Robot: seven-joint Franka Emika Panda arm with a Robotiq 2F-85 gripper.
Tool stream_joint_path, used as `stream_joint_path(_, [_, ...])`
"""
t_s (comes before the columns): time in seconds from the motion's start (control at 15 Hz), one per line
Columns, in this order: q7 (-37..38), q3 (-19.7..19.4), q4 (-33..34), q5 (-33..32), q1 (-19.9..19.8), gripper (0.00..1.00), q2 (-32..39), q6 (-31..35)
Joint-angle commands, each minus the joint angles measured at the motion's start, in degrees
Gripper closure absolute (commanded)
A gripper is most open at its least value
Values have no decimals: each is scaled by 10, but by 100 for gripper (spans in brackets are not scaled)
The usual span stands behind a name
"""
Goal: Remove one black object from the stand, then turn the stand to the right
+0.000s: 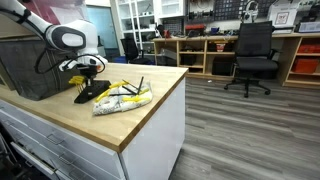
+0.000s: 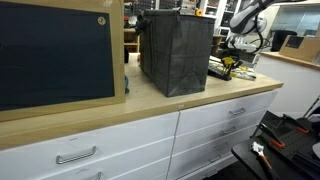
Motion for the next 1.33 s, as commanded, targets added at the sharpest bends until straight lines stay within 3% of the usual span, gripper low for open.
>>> stream_joint_path(0.0, [2, 2, -44, 8, 5, 100, -32, 4])
stream_joint_path(0.53, [10, -7, -35, -43, 20, 100, -28, 83])
stream_joint_path(1.27, [17, -5, 2, -37, 21, 100, -5, 114])
